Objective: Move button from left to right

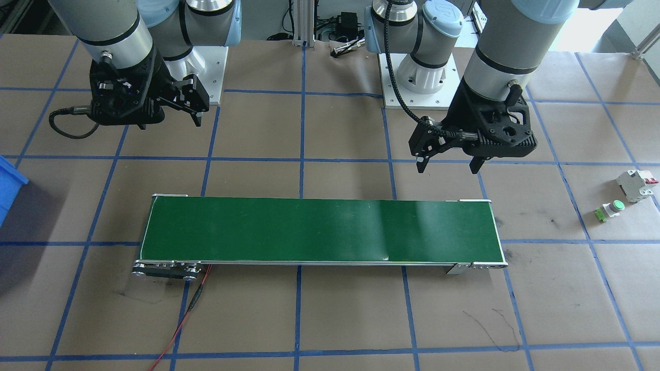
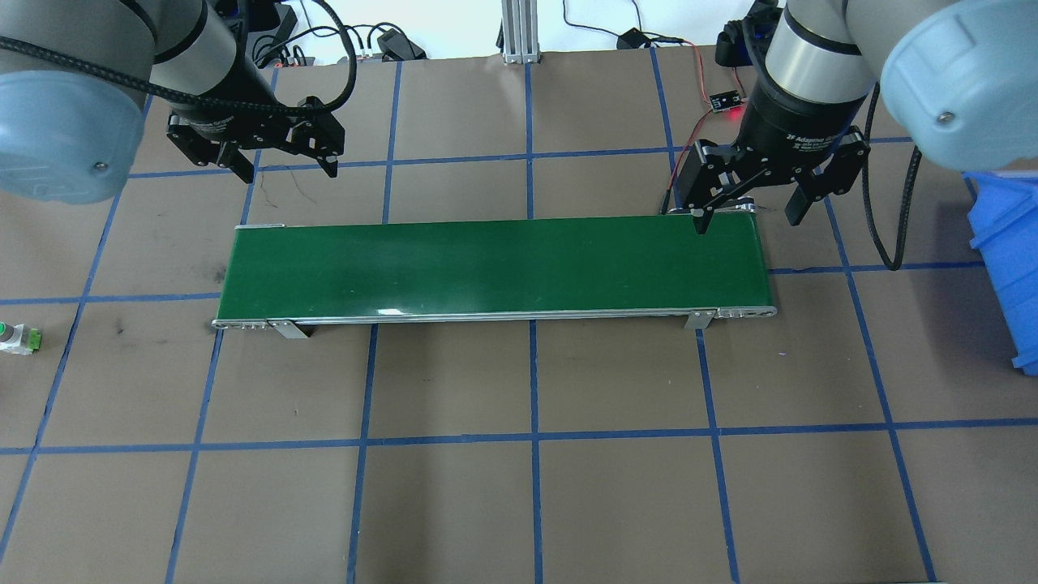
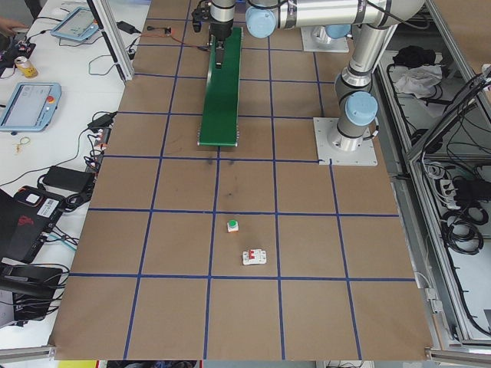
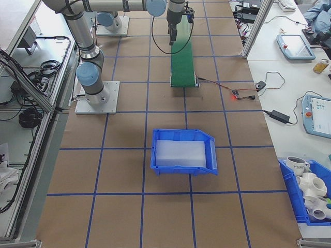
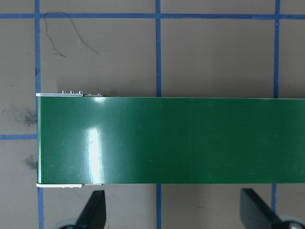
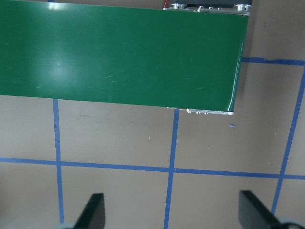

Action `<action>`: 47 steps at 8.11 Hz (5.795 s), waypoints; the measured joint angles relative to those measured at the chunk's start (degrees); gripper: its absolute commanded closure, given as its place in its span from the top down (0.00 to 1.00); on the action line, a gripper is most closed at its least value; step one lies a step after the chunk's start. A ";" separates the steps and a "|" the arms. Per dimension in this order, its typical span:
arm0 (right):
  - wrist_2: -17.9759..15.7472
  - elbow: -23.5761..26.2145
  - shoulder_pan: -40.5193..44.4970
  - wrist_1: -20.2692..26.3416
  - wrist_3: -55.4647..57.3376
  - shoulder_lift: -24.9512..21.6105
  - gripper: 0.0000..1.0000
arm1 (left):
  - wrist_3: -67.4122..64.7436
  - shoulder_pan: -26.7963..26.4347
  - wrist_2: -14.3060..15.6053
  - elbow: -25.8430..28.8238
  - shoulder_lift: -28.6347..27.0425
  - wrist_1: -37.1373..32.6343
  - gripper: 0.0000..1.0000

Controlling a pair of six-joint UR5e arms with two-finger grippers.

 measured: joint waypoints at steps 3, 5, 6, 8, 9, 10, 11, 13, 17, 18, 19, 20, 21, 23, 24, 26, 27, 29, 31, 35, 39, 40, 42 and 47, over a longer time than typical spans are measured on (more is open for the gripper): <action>0.00 0.00 0.00 0.00 0.00 0.00 1.00 | 0.42 0.18 0.42 -0.11 0.40 -0.28 1.00; 0.00 0.00 0.00 0.00 0.00 0.00 1.00 | 2.55 4.12 0.81 0.09 0.48 -0.52 1.00; 0.00 0.00 0.00 0.00 0.00 0.00 1.00 | 5.67 9.08 0.84 0.38 0.20 -1.40 1.00; 0.00 0.00 0.00 0.00 0.00 0.00 1.00 | 13.87 20.43 0.84 0.58 -1.01 -2.77 1.00; 0.00 0.00 0.00 0.00 0.04 0.00 1.00 | 17.83 25.53 0.85 0.57 -2.11 -2.78 1.00; 0.00 0.04 0.00 0.00 0.06 0.00 1.00 | 21.94 30.44 0.83 0.58 -3.78 -2.50 1.00; 0.00 0.06 0.00 0.00 0.08 0.00 1.00 | 25.41 34.98 0.65 0.51 -6.02 -1.16 1.00; 0.00 0.09 0.00 0.00 0.09 0.00 1.00 | 28.37 42.12 0.80 0.30 -10.83 2.71 1.00; 0.00 0.09 0.00 0.00 0.09 0.00 1.00 | 30.38 45.98 1.99 0.00 -18.48 9.84 1.00; 0.00 0.09 0.00 0.00 0.09 0.00 1.00 | 31.70 46.75 4.32 -0.06 -20.14 13.16 1.00; 0.00 0.13 0.00 0.00 0.09 0.00 1.00 | 32.68 47.82 6.04 -0.07 -21.46 15.24 1.00; 0.00 0.15 0.00 0.00 0.09 0.00 1.00 | 33.13 48.68 6.87 -0.11 -22.55 16.24 1.00; 0.00 0.16 0.00 0.00 0.09 0.00 1.00 | 33.31 49.17 7.23 -0.13 -23.70 16.67 1.00; 0.00 0.17 0.00 0.00 0.09 0.00 1.00 | 33.40 49.46 7.42 -0.15 -26.12 16.90 1.00; 0.00 0.17 0.00 0.00 0.09 0.00 1.00 | 33.42 49.48 7.47 -0.15 -27.01 16.92 1.00; 0.00 0.18 0.00 0.00 0.09 0.00 1.00 | 33.48 49.51 7.95 -0.15 -28.50 16.94 1.00; 0.00 0.18 0.00 0.00 0.09 0.00 1.00 | 33.50 49.51 8.11 -0.16 -29.20 16.93 1.00; 0.00 0.17 0.00 0.00 0.09 0.00 1.00 | 33.45 49.52 8.15 -0.16 -30.22 16.94 0.81; 0.00 0.18 0.00 0.00 0.09 0.00 1.00 | 33.24 49.51 7.97 -0.16 -30.63 17.04 0.26; 0.00 0.18 0.00 0.00 0.09 0.00 1.00 | 33.49 49.52 7.43 0.42 -31.32 17.66 0.00; 0.00 0.18 0.00 -0.04 0.10 0.00 1.00 | 36.52 48.24 4.68 0.59 -24.84 16.45 0.00; 0.00 0.18 0.00 -0.07 0.09 0.00 1.00 | 36.58 45.88 4.23 0.60 -21.44 14.33 0.00; 0.00 0.17 0.00 -0.09 0.09 0.00 1.00 | 34.47 37.55 3.94 0.30 -13.63 9.24 0.00; 0.00 0.17 0.00 -0.09 0.04 0.00 1.00 | 21.02 19.83 -1.28 -4.65 -8.83 7.74 0.00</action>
